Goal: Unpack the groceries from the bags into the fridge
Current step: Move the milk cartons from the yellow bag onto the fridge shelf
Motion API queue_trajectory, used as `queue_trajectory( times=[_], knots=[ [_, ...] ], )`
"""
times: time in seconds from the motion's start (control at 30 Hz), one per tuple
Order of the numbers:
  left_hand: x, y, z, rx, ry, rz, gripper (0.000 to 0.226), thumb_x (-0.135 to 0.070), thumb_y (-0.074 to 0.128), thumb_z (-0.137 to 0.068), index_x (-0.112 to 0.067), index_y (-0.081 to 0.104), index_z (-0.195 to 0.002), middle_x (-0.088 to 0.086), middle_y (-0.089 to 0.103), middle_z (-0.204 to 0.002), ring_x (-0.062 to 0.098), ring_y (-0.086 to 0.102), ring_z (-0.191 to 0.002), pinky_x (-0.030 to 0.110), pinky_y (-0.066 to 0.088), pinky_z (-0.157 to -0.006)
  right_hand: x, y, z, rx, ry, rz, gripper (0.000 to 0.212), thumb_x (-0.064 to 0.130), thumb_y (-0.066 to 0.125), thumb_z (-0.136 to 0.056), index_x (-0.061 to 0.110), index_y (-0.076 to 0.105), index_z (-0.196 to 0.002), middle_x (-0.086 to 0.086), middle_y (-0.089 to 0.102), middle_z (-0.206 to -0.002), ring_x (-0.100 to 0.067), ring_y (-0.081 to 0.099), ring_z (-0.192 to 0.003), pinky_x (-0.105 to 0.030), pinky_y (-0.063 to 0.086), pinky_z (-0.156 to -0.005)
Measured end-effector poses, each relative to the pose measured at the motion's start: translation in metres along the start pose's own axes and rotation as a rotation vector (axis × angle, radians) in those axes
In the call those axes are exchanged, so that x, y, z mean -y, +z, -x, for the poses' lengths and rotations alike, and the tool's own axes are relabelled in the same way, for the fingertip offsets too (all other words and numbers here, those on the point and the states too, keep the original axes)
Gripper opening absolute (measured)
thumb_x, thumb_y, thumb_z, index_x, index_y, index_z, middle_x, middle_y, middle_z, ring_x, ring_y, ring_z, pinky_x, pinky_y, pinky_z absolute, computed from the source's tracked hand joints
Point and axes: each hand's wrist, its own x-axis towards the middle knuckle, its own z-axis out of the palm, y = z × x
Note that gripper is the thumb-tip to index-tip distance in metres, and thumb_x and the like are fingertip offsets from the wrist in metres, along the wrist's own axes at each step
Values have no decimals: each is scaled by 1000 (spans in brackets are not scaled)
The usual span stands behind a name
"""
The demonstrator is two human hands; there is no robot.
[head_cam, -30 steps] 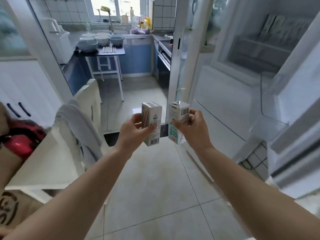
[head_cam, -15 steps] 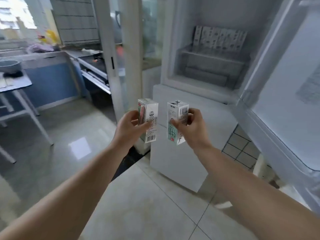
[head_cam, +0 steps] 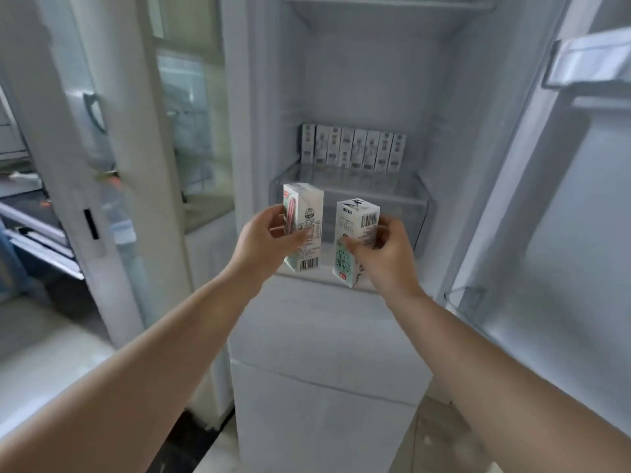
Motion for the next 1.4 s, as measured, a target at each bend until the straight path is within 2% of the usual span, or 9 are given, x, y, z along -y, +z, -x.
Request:
queue_trajectory(
  times=[0.1, 0.23, 0.5, 0.67, 0.8, 0.9, 1.0, 1.17, 1.4],
  knots=[
    [-1, 10, -64, -5, 31, 20, 39, -17, 78, -74, -23, 62, -109, -5, 71, -100, 13, 68, -94, 39, 55, -89, 0, 7, -55, -46, -14, -29, 46, 24, 79, -73, 26, 47, -106, 16, 63, -97, -1, 63, -92, -25, 53, -78],
    [2, 24, -131, 28, 67, 17, 32, -20, 77, -76, -31, 61, -101, -9, 71, -100, 10, 67, -95, 39, 53, -90, -3, 14, -110, -99, -35, -71, 47, 24, 77, -76, 27, 46, -111, 18, 62, -100, 10, 59, -89, -12, 50, -69],
    [14, 65, -256, 281, 105, 39, 52, -19, 76, -77, -18, 56, -125, -8, 66, -116, 8, 62, -105, 29, 48, -94, -22, 22, -211, -290, -13, -24, 47, 21, 77, -76, 24, 47, -113, 8, 65, -108, -3, 63, -96, -35, 56, -83],
    [17, 105, -315, 453, 99, 70, 59, -15, 75, -77, -11, 50, -130, -2, 61, -123, 9, 56, -106, 23, 40, -92, -38, 12, -255, -359, 56, 72, 49, 24, 75, -79, 27, 43, -116, 14, 60, -102, -6, 60, -95, -22, 50, -72],
    [27, 142, -344, 535, 78, 39, 54, -13, 74, -77, -9, 52, -127, 3, 61, -125, 15, 58, -110, 26, 42, -92, -59, -1, -290, -436, 87, 118, 49, 17, 76, -77, 24, 41, -110, 13, 58, -100, -8, 60, -94, -32, 52, -83],
    [35, 164, -360, 558, 59, 36, 48, -8, 74, -77, -9, 55, -122, 0, 62, -119, 10, 56, -103, 25, 42, -92, -71, -7, -308, -439, 97, 119, 48, 13, 74, -78, 22, 41, -111, 16, 56, -96, 2, 56, -85, -32, 51, -82],
    [42, 182, -374, 550, 27, 21, 51, -6, 74, -76, -7, 55, -123, 6, 62, -124, 15, 57, -109, 30, 44, -97, -84, -13, -325, -444, 118, 103, 50, 10, 75, -77, 16, 44, -116, 11, 58, -100, -4, 58, -88, -35, 53, -82],
    [49, 204, -391, 540, 12, -9, 52, -8, 76, -75, -7, 54, -123, 8, 62, -124, 21, 58, -114, 32, 46, -97, -104, -18, -349, -481, 121, 109, 52, 9, 76, -75, 17, 47, -118, 16, 55, -93, -1, 56, -82, -19, 47, -66],
    [50, 217, -397, 565, 32, 3, 62, -8, 76, -76, -7, 49, -131, 7, 60, -128, 14, 57, -108, 27, 46, -93, -115, -18, -365, -459, 111, 120, 49, 10, 78, -73, 26, 46, -108, 17, 58, -93, -7, 60, -88, -29, 53, -74]
  ],
)
